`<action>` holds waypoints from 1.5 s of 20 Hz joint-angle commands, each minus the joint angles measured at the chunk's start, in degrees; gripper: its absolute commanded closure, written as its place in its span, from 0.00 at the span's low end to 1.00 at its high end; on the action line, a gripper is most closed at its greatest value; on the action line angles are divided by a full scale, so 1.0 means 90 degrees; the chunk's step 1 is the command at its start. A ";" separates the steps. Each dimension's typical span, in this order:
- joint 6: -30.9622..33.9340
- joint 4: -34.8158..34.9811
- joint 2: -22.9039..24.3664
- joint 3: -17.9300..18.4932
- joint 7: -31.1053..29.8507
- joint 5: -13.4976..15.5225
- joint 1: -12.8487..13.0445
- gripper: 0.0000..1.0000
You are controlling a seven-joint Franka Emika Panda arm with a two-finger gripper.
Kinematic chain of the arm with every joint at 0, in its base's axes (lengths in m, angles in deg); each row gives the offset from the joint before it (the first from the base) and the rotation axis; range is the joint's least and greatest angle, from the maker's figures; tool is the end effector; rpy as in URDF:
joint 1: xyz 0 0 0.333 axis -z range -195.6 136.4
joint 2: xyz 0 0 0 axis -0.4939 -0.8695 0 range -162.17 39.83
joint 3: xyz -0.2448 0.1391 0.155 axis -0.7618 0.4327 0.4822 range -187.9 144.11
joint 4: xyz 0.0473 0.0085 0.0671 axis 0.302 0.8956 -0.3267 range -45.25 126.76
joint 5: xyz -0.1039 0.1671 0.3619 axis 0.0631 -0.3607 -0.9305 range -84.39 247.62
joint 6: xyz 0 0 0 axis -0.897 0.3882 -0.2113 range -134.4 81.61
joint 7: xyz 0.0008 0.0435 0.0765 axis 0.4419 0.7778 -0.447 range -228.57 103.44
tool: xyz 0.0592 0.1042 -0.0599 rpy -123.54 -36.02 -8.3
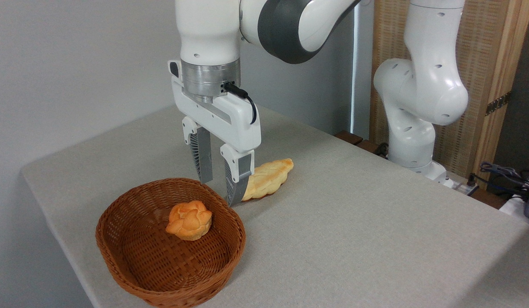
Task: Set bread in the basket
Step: 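Lower the open gripper over the long golden bread roll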
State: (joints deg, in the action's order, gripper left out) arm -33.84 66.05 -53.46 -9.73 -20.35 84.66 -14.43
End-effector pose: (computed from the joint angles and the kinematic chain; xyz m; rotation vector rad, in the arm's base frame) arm 0.5514 -0.0299 0.4953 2.8731 -1.1646 0.2110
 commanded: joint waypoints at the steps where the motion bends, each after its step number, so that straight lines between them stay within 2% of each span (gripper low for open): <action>1: 0.0196 -0.0076 0.0022 -0.0033 -0.0013 -0.0006 -0.0035 0.00; 11: 0.0517 -0.0018 0.0032 -0.0072 -0.0081 0.0023 0.0043 0.00; 17: 0.0714 0.0509 0.0295 -0.0081 -0.0091 0.0062 0.0170 0.00; 20: 0.0684 0.0880 0.0432 -0.0062 -0.0130 0.0072 0.0414 0.00; 24: 0.0509 0.1134 0.0442 -0.0052 -0.0763 0.0091 0.0882 0.00; 28: 0.0470 0.1427 0.0501 -0.0033 -0.0940 0.0257 0.1058 0.00; 30: 0.0208 0.1641 0.0471 -0.0023 -0.0940 0.0257 0.1263 0.00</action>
State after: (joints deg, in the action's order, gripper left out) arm -28.45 76.93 -50.80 -10.47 -27.97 86.19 -5.29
